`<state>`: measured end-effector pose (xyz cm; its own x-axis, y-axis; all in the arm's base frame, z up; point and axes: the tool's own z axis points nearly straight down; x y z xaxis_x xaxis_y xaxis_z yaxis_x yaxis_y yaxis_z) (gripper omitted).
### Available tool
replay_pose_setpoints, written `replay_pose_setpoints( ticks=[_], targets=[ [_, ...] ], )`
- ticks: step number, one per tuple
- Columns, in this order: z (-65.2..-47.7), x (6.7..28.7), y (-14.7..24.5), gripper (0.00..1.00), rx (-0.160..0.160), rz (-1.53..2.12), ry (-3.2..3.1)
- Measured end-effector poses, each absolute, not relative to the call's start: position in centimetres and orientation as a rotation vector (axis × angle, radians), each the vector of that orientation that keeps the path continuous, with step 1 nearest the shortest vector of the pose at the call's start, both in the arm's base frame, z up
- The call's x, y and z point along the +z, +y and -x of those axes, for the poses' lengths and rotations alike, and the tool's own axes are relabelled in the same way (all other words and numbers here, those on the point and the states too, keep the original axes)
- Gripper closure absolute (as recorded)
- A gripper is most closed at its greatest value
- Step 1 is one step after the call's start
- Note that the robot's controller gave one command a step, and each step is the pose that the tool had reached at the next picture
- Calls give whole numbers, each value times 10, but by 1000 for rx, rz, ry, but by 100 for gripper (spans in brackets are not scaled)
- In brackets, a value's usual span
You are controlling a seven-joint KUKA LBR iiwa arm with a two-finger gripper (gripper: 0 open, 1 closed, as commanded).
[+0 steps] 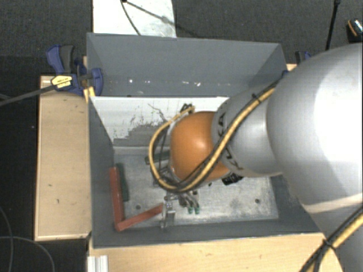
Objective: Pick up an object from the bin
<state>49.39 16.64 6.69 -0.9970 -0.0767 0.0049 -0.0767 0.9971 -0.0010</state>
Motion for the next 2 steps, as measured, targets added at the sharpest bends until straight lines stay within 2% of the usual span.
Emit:
replay_pose_setpoints(
  ticks=[1, 2],
  targets=[
    [-495, 70, 166, 100, -1, -108, -3139],
    [-516, 203, 152, 100, -3, -162, -3148]
  ],
)
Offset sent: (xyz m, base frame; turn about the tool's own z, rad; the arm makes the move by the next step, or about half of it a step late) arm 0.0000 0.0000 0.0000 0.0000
